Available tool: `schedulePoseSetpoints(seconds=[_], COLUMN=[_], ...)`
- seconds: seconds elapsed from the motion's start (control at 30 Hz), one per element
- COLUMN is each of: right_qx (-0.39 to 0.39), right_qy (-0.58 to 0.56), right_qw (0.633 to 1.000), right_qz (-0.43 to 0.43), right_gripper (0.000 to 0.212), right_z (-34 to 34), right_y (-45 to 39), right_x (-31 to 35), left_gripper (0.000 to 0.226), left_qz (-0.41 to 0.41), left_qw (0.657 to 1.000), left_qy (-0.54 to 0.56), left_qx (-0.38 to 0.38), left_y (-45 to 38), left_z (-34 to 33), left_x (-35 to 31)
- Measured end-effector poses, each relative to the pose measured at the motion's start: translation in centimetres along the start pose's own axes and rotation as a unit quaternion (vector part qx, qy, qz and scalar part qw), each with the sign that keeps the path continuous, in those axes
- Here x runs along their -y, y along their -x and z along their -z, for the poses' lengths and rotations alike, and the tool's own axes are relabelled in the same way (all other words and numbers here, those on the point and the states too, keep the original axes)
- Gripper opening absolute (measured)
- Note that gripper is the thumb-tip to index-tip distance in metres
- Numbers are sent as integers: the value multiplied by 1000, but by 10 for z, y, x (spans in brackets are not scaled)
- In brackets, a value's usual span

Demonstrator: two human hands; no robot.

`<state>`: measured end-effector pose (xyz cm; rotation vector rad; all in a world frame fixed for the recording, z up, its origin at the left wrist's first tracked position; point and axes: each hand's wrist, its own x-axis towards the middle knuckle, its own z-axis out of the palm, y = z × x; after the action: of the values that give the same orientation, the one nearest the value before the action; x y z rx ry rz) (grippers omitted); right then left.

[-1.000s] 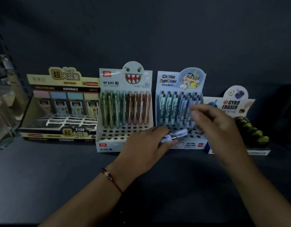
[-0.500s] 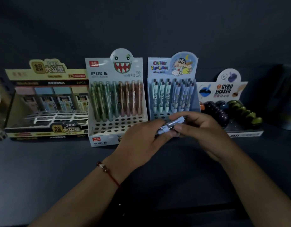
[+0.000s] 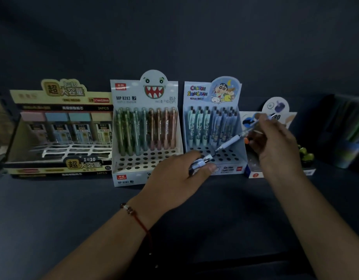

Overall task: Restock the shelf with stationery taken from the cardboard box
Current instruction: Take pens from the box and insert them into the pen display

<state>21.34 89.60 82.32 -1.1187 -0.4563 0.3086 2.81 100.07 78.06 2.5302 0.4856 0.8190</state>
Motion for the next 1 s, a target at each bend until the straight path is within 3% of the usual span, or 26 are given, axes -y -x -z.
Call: schedulePoseSetpoints(seconds=[0.13, 0.2, 0.47, 0.73, 0.83, 1.0], right_qx=[11, 29, 36, 99, 104, 105], right_qy=[187, 232, 265, 302, 284, 280], right_qw=[964, 944, 937, 920, 930, 935], right_qz=[190, 231, 226, 229, 209, 188], right_gripper=[17, 16, 31, 25, 30, 22], right_z=[-18, -24, -10, -12, -11, -11], right_y=[-13, -13, -20, -16, -17, -17], right_x=[11, 0, -33, -42, -45, -51], left_gripper=[33, 33, 31, 17, 17, 19], left_qz=[23, 32, 41, 43, 40, 38], left_qw=[999, 998, 999, 998, 998, 997], left_qy=[35, 42, 22, 44, 48, 61], left_qx=[-12, -14, -26, -26, -24, -19], left_y=[-1, -1, -1, -2, -1, -1], left_z=[3, 3, 0, -3, -4, -4], left_x=[4, 5, 4, 3, 3, 3])
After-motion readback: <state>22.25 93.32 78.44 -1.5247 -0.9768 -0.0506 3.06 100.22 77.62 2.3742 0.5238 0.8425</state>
